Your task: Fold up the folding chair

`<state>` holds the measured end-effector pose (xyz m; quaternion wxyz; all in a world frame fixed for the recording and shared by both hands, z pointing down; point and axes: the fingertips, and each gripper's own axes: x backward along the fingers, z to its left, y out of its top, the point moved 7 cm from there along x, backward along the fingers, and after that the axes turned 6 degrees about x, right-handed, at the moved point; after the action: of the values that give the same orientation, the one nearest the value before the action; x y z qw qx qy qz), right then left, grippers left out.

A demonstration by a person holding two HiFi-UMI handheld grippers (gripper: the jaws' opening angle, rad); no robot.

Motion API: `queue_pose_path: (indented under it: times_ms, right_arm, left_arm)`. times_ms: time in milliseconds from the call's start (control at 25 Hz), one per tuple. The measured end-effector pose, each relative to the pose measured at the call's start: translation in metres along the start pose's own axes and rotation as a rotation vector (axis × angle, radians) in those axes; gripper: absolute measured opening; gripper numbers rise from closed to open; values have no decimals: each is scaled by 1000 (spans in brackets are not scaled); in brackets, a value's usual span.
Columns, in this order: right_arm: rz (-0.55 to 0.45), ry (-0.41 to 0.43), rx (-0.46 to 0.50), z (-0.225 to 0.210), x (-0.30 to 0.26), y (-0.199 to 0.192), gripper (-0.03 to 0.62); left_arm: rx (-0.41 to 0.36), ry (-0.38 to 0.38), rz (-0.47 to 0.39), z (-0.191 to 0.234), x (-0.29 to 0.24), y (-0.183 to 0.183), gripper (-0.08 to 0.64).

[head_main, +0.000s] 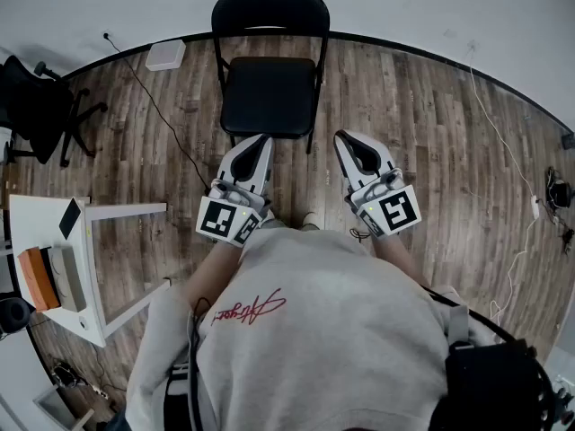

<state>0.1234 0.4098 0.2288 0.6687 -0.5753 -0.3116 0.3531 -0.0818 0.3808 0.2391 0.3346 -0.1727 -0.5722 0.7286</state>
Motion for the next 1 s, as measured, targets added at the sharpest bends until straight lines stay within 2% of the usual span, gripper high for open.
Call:
queue_pose_path:
  times_ms: [640, 1000]
  right_arm:
    - [14, 2, -1, -3, 1, -4, 20]
    - [-38, -62, 67, -21, 15, 5, 20]
  left_arm:
    - [8, -6, 7, -2, -3, -3, 17]
    - [8, 17, -8, -12, -6, -4, 17]
